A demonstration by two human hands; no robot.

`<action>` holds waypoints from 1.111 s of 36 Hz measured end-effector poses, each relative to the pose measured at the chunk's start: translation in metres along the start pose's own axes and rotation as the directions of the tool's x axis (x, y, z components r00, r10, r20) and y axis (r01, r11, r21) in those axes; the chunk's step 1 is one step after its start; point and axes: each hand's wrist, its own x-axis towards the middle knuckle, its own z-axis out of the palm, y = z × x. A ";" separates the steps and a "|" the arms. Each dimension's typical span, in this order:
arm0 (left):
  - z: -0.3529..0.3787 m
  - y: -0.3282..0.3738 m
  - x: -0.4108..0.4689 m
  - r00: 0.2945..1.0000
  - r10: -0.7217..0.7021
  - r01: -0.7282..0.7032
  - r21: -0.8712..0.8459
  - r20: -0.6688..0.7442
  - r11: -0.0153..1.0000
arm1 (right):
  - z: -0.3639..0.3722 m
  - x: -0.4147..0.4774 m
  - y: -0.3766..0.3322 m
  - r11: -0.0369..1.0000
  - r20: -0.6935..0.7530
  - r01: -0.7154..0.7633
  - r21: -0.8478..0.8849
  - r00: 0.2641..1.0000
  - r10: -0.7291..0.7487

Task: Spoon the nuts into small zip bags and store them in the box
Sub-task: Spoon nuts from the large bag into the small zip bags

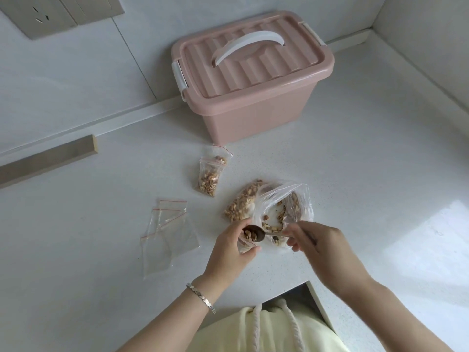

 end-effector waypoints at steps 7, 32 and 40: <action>-0.002 -0.004 -0.003 0.999 -0.040 0.038 -0.047 -0.033 0.998 | -0.010 -0.008 0.009 0.932 -0.119 0.323 -0.164 0.932 -0.343; -0.004 -0.005 -0.006 0.997 -0.071 0.069 -0.082 -0.011 0.994 | 0.013 -0.003 0.110 0.864 0.006 -0.272 0.423 0.954 0.298; -0.003 -0.004 -0.005 0.997 -0.075 0.074 -0.085 -0.012 0.994 | 0.031 -0.010 0.102 0.654 0.171 -0.499 0.568 0.849 0.500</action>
